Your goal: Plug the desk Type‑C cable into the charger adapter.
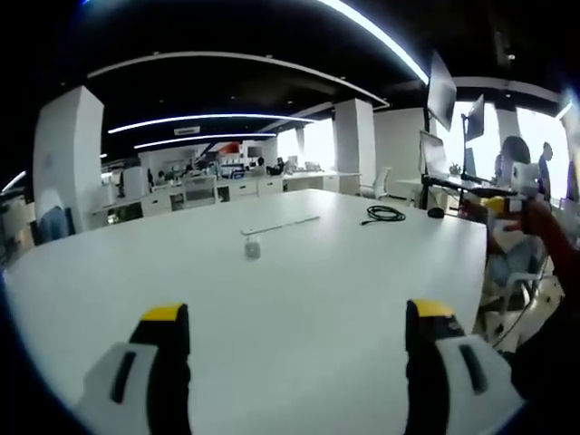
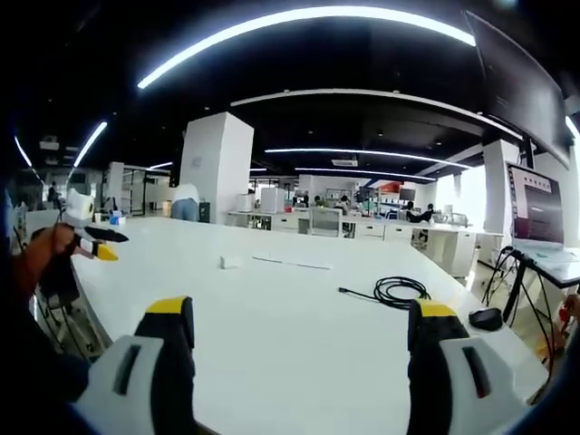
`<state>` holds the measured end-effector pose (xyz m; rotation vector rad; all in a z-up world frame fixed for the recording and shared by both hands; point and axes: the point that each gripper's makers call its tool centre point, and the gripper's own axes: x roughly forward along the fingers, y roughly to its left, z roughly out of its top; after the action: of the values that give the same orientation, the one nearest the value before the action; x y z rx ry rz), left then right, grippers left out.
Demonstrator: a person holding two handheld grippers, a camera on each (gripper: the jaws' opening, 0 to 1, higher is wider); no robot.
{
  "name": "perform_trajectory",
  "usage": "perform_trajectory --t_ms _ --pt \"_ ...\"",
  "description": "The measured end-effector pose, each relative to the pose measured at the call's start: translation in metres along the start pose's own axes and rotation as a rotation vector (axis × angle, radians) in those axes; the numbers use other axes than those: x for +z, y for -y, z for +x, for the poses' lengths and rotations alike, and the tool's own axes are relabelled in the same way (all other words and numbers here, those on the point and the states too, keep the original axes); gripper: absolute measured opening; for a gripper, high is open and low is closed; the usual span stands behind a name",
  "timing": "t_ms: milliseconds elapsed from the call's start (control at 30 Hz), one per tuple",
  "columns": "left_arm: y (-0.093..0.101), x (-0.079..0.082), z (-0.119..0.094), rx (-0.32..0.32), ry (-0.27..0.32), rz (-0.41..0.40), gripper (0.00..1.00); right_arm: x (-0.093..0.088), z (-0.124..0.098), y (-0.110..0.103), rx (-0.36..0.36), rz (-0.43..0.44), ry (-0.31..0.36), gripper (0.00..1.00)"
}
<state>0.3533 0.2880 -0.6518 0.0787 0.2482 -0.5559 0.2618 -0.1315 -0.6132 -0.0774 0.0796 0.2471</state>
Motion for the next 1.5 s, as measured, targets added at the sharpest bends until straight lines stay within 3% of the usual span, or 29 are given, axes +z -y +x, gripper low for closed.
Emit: perform_trajectory --t_ms 800,1500 --pt "-0.004 0.002 0.06 -0.046 -0.034 0.007 1.0 -0.016 0.019 0.006 0.01 0.031 -0.03 0.98" --pt "-0.007 0.007 0.08 -0.04 -0.061 0.03 0.99 -0.025 0.033 0.011 0.026 0.056 -0.044 0.95"
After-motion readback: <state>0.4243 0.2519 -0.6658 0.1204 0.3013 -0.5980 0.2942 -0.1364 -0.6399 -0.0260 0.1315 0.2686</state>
